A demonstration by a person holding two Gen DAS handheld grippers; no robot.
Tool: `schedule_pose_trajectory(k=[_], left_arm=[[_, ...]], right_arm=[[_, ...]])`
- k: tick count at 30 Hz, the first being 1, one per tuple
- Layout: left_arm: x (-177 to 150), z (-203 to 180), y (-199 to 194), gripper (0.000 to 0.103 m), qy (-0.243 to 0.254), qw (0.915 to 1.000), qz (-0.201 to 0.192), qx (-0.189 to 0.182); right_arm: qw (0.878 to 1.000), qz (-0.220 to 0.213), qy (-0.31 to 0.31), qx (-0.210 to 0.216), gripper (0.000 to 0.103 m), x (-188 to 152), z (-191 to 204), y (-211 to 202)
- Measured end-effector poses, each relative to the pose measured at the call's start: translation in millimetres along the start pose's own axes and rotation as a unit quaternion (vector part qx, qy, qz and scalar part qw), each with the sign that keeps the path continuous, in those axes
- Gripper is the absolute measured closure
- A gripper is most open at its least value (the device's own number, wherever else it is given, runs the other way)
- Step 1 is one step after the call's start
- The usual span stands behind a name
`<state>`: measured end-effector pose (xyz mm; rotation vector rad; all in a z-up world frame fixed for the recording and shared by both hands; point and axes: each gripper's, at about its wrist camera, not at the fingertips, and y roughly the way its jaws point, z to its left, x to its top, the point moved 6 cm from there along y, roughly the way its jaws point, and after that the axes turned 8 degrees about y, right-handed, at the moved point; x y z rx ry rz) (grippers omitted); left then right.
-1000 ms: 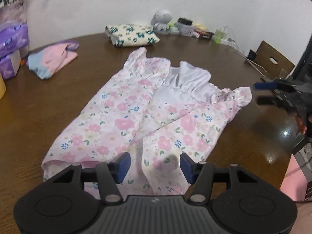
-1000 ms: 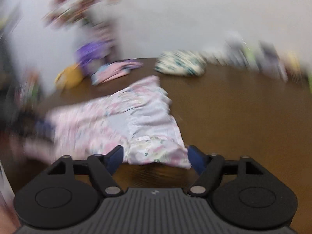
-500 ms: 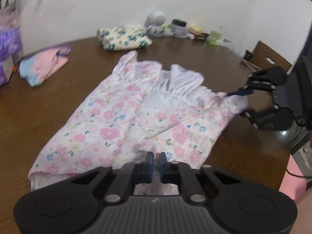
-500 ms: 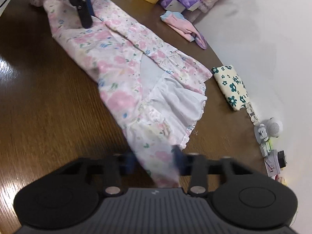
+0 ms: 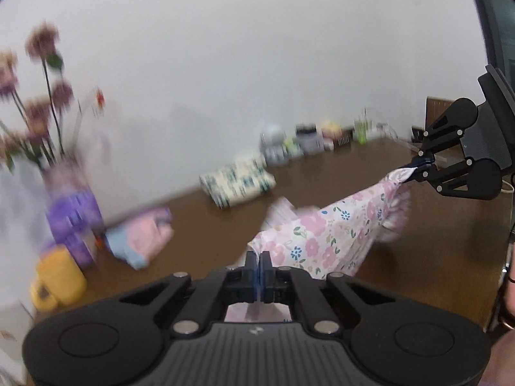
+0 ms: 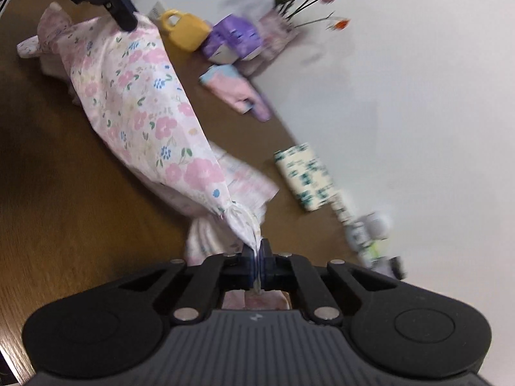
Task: Fold clothes
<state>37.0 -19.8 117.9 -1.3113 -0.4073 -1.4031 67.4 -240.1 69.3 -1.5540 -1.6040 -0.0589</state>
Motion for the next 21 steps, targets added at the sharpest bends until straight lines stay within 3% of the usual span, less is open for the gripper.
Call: schedule_pose_trajectory(k=[3,8,12,14,16,18,19,21], left_arm=[[34,10,-19,0.103,0.035,0.9975,-0.044,0.043],[92,28,-53,0.103,0.084,0.9825,-0.106,0.128],[119,36,-88,0.103,0.088,0.9713,-0.149,0.163],[124,37,-101,0.103,0.08,0.9728,-0.156,0.151],[118,34,-98,0.102,0.06,0.9819,-0.141,0.111],[99,26,-82,0.094,0.033,0.9933,-0.107,0.029],[88,21,-76,0.09,0.022,0.9953,-0.094,-0.005],[69,9,-61,0.07,0.012,0.9949,-0.073,-0.068]], right_arm=[[0.999,-0.013,-0.007,-0.04,0.101,25,-14,-21],[0.991,-0.042,-0.002,-0.125,0.101,79,-53,-65],[0.984,-0.069,0.007,-0.166,0.101,113,-72,-102],[0.982,-0.074,0.006,-0.175,0.101,123,-75,-112],[0.981,-0.076,0.003,-0.18,0.101,130,-76,-119],[0.981,-0.074,-0.007,-0.181,0.101,128,-70,-117],[0.981,-0.071,-0.013,-0.182,0.101,126,-66,-114],[0.981,-0.064,-0.025,-0.182,0.101,117,-56,-112]])
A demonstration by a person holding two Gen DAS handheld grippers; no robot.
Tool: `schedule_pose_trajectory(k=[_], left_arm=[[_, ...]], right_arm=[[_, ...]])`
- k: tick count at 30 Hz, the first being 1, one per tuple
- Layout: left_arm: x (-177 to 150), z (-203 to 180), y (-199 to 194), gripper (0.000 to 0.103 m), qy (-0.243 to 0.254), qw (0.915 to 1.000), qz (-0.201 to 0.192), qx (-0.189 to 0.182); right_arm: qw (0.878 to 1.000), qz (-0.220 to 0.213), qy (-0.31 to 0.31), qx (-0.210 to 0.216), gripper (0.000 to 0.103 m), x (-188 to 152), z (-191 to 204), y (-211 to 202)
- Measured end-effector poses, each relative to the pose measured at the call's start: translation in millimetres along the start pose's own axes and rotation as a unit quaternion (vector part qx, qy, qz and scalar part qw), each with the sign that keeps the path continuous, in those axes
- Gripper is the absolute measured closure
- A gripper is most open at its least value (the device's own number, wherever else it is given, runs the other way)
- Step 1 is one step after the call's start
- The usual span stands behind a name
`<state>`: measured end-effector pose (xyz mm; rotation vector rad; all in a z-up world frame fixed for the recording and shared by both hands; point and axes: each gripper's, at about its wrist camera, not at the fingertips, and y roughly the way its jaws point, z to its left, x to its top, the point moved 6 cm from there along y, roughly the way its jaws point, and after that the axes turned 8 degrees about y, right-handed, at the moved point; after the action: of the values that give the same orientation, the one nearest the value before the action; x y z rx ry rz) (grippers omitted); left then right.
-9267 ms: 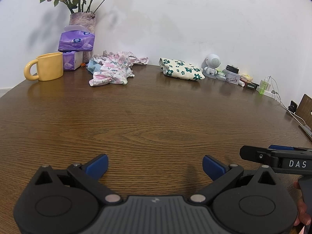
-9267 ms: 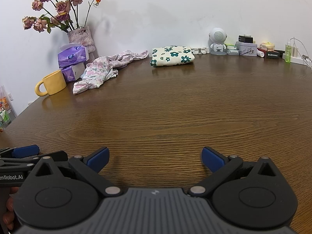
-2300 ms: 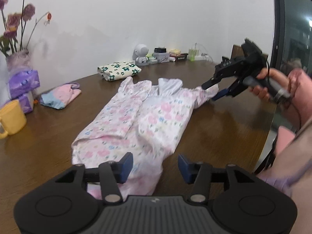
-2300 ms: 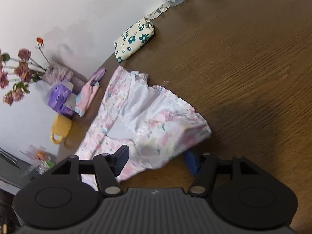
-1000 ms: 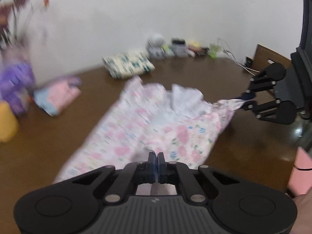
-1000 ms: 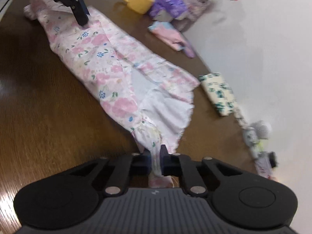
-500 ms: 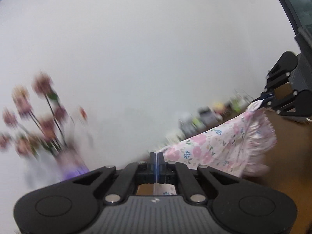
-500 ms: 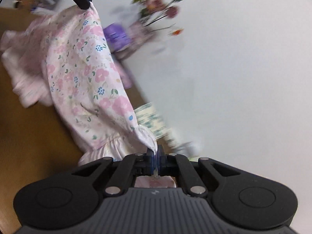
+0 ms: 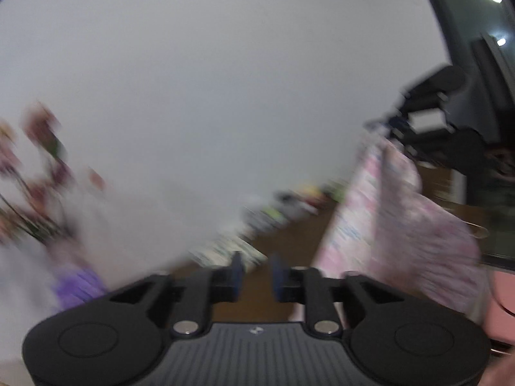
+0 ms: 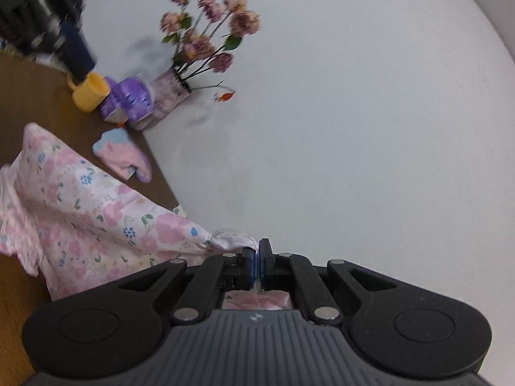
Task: Fold clothes
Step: 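Lift the dress high with both grippers and shake it out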
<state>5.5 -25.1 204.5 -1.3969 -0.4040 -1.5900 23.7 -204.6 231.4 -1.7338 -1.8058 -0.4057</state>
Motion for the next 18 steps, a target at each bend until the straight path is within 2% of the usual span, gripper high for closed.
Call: schedule_pose_trajectory(k=[1,2,3,5,6,8,10,13,15,16,17,18], left_arm=[[-9,-4,6,0.054,0.002,0.9997,0.004,-0.026],[-18,-8,12,0.046,0.005,0.9987,0.008,-0.051],[-23,-12,16,0.044,0.01,0.9972,0.005,-0.074],[-31,-18,20,0.027,0.017,0.9928,-0.009,-0.118],[-34,-22,21,0.024,0.02,0.9901,-0.019,-0.138],[-34,-27,27,0.02,0.026,0.9873,-0.023,-0.155],[-33,-30,40,0.02,0.032,0.9839,-0.013,-0.175],[-38,-45,58,0.022,0.032,0.9723,0.009,-0.231],[-43,-64,59,0.03,0.052,0.9648,0.021,-0.257],[-46,-73,59,0.054,0.07,0.9625,0.027,-0.261],[-50,-79,60,0.093,0.086,0.9623,0.039,-0.255],[-52,-82,63,0.103,0.096,0.9651,0.051,-0.238]], right_arm=[[1.0,0.003,-0.005,0.001,0.101,-5,5,1],[1.0,0.007,-0.011,0.002,0.101,-9,9,0],[1.0,0.01,-0.016,0.003,0.101,-14,14,-1],[1.0,0.015,-0.021,0.003,0.101,-21,18,-2],[1.0,0.017,-0.023,0.003,0.101,-25,21,-3],[1.0,0.02,-0.024,0.004,0.101,-31,25,-6],[0.999,0.019,-0.026,0.008,0.101,-36,30,-9],[0.999,0.023,-0.028,0.011,0.101,-45,35,-13],[0.999,0.027,-0.029,0.013,0.101,-51,38,-16],[0.999,0.029,-0.03,0.014,0.101,-53,40,-17],[0.999,0.03,-0.032,0.015,0.101,-55,40,-18],[0.999,0.031,-0.033,0.016,0.101,-56,41,-18]])
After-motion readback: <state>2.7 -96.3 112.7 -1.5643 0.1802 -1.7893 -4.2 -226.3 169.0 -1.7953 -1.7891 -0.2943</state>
